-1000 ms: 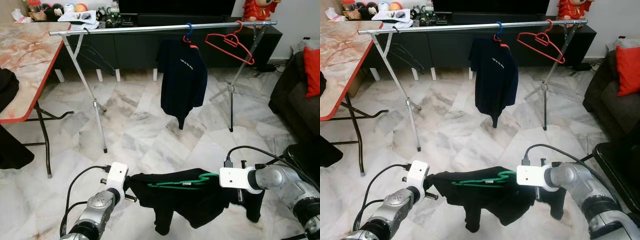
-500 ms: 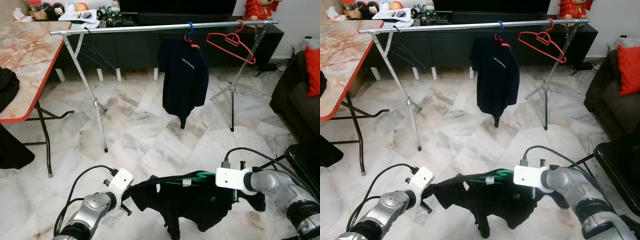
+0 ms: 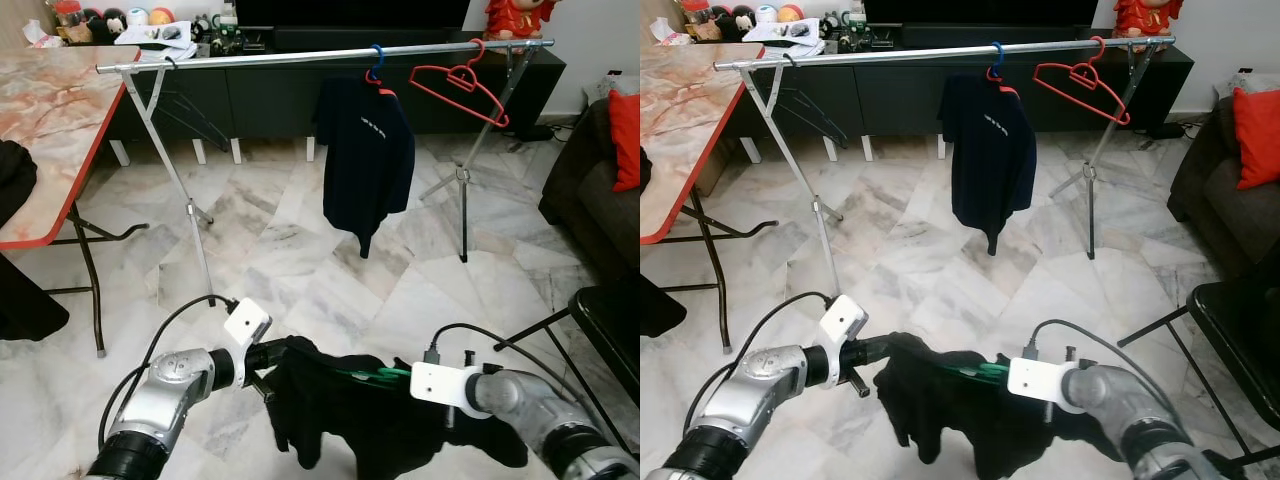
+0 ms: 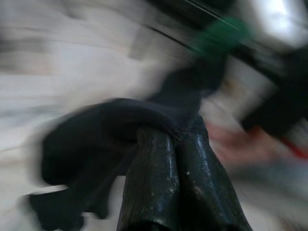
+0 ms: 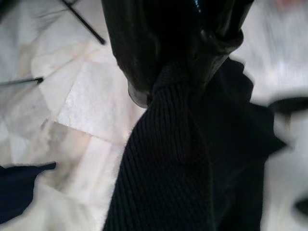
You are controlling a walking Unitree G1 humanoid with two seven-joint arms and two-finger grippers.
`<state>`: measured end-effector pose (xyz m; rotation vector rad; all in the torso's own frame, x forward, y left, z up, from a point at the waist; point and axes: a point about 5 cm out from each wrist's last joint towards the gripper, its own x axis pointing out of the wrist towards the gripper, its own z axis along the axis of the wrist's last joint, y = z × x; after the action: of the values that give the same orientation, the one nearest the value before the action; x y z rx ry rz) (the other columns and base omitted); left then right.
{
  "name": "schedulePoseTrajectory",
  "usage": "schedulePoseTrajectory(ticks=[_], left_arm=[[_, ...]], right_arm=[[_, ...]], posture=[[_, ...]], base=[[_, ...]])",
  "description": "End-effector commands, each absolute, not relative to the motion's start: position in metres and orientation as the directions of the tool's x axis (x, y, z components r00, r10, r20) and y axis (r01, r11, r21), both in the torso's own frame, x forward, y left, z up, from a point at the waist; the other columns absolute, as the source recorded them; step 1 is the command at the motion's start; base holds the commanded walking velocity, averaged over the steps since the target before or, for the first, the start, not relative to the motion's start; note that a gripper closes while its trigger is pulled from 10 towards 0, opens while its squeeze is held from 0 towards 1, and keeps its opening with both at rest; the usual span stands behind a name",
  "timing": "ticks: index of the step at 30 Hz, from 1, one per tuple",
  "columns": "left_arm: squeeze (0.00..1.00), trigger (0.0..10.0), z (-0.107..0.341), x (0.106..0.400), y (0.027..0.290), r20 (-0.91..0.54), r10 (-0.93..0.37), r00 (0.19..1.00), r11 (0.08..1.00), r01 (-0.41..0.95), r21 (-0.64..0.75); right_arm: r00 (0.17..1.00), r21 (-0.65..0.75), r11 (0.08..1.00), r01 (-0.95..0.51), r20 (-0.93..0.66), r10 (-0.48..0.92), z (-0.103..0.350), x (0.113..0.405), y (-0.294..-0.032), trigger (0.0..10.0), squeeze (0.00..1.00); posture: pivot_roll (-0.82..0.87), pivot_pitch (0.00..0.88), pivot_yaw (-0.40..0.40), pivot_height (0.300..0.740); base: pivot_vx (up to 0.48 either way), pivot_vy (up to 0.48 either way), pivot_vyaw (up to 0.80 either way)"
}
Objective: Hang hanger
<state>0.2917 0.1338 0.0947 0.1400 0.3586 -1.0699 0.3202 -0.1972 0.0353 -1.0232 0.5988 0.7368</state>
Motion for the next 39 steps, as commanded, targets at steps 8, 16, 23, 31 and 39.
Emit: schedulePoseTrajectory(ticks=[8, 16, 23, 31, 39], left_arm=[[0.0, 10.0, 0.107, 0.261, 0.101, -0.319, -0.932, 0.171, 0.222, 0.966, -0.13], [1.0, 10.0, 0.114, 0.256, 0.1, -0.312, -0.94, 0.142, 0.193, 0.972, -0.137], [1.0, 10.0, 0.116, 0.25, 0.106, -0.328, -0.936, 0.127, 0.187, 0.969, -0.16], [1.0, 10.0, 0.118, 0.26, 0.123, -0.369, -0.905, 0.214, 0.27, 0.957, -0.107], [1.0, 10.0, 0.105, 0.26, 0.139, -0.458, -0.857, 0.238, 0.312, 0.946, -0.092]], right_arm=[[0.66, -0.393, 0.566, -0.725, -0.631, 0.407, 0.04, 0.327, -0.165, 0.0, 0.0], [0.666, -0.41, 0.556, -0.723, -0.629, 0.402, 0.042, 0.33, -0.161, 0.0, 0.0], [0.676, -0.418, 0.558, -0.717, -0.614, 0.408, 0.045, 0.333, -0.16, 0.0, 0.0], [0.518, -0.403, 0.325, -0.855, -0.657, 0.547, 0.045, 0.323, -0.151, 0.0, 0.0], [0.278, -0.271, 0.104, -0.957, -0.747, 0.605, 0.039, 0.304, -0.163, 0.0, 0.0]], posture=[[0.01, 0.119, 0.005, 0.74], [0.01, 0.125, 0.001, 0.74], [0.02, 0.13, -0.002, 0.74], [0.03, 0.131, -0.005, 0.74], [0.03, 0.126, -0.016, 0.74]], base=[[0.0, 0.0, 0.0], [0.0, 0.0, 0.0], [0.0, 0.0, 0.0], [0.0, 0.0, 0.0], [0.0, 0.0, 0.0]])
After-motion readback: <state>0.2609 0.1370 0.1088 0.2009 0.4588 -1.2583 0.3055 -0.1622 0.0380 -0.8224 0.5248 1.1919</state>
